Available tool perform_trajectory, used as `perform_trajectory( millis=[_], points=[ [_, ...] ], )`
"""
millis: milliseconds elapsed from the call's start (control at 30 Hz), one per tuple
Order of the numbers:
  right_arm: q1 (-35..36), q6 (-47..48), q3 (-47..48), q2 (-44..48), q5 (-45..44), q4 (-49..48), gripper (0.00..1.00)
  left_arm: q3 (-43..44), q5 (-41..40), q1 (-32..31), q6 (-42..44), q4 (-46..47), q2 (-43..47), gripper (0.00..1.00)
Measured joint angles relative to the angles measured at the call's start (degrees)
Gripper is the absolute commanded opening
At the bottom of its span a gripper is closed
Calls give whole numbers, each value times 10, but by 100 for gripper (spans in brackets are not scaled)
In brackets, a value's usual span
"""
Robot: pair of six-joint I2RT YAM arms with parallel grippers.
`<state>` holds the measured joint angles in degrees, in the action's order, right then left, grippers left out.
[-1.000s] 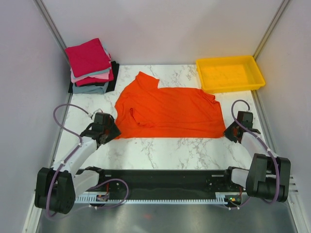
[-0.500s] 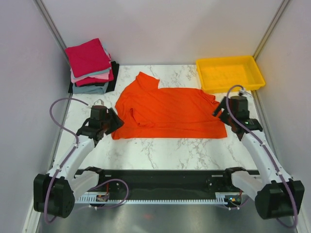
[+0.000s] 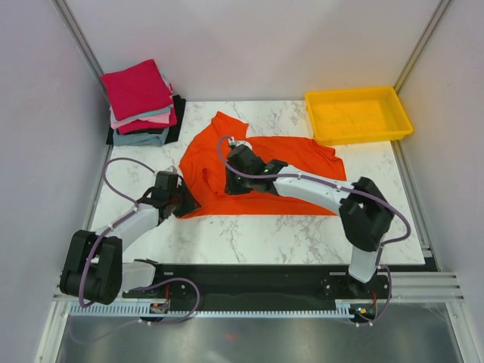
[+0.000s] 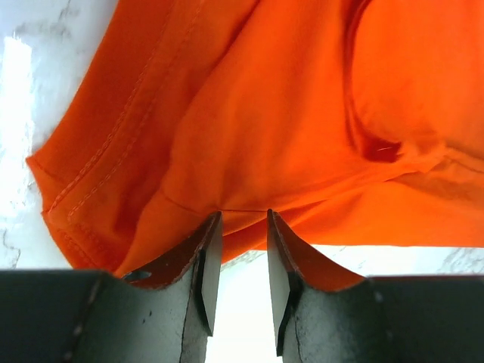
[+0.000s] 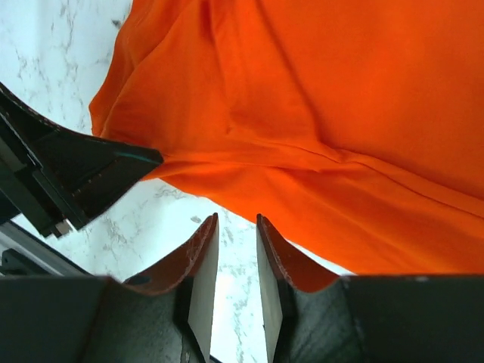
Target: Fold and stack the t-shirts
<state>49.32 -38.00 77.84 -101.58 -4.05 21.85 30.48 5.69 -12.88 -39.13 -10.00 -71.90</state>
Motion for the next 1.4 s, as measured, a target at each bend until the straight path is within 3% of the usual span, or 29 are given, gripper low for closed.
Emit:
perform_trajectory(
  millis=[167,300,400,1033,1133,1400],
  points=[
    [22,1,79,-112,42,0,35,-27,0,0,0,10,3,37],
    [29,2,117,-171,52,0,57,-33,-3,0,0,13,16,37],
    [37,7,120,-178,45,11,60,-36,-6,0,0,14,20,37],
    [58,89,301,-287,-103,132,58,-44,-10,0,0,16,32,35],
    [60,103,307,-301,-117,147,55,-44,-10,0,0,16,32,35],
    [61,124,312,-305,-141,162,16,-44,-10,0,0,16,32,34]
  ],
)
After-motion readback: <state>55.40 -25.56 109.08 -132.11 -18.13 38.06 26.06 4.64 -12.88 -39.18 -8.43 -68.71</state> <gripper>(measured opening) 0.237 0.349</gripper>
